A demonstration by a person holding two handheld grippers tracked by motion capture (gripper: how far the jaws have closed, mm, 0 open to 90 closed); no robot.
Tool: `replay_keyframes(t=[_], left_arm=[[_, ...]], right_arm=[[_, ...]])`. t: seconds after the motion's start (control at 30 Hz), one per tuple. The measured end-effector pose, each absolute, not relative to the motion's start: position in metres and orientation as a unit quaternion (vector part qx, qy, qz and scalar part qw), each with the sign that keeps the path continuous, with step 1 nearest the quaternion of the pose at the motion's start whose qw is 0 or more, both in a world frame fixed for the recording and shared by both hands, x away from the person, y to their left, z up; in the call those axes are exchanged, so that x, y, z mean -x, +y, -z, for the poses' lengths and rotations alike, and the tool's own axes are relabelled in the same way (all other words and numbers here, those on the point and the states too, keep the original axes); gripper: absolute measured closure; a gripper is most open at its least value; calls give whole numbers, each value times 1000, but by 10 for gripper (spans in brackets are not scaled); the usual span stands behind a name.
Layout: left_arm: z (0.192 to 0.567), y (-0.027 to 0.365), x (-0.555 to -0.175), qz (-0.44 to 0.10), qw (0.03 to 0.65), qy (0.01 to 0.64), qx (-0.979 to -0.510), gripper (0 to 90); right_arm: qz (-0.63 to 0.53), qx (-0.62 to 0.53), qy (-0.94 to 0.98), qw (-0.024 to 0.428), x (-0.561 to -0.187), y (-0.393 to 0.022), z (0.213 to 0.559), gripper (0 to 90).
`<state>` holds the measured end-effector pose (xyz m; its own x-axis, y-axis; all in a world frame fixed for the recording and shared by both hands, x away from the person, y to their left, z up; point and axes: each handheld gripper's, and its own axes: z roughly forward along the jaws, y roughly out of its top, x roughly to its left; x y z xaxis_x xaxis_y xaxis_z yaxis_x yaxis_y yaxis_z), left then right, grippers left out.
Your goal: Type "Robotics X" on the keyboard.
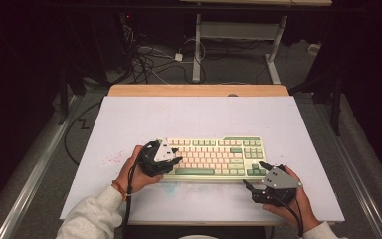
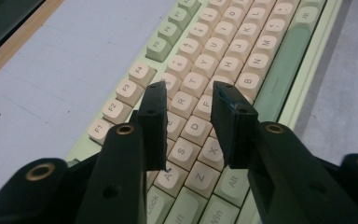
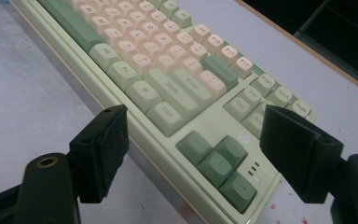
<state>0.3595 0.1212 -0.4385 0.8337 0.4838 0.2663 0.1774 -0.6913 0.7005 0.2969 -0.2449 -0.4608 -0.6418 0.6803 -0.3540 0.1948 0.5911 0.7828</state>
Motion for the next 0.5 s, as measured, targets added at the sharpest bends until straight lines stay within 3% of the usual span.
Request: replay_keyframes(t=[0.27,0.5], left_arm=[[440,131,-352,-250,362,206,-874,343],[443,145,-342,-264,374,205,-865,230]], right_arm=[[-369,-267,827,329,-297,-245,460,241],[-370,-270,826,329,-299,-245,459,241]])
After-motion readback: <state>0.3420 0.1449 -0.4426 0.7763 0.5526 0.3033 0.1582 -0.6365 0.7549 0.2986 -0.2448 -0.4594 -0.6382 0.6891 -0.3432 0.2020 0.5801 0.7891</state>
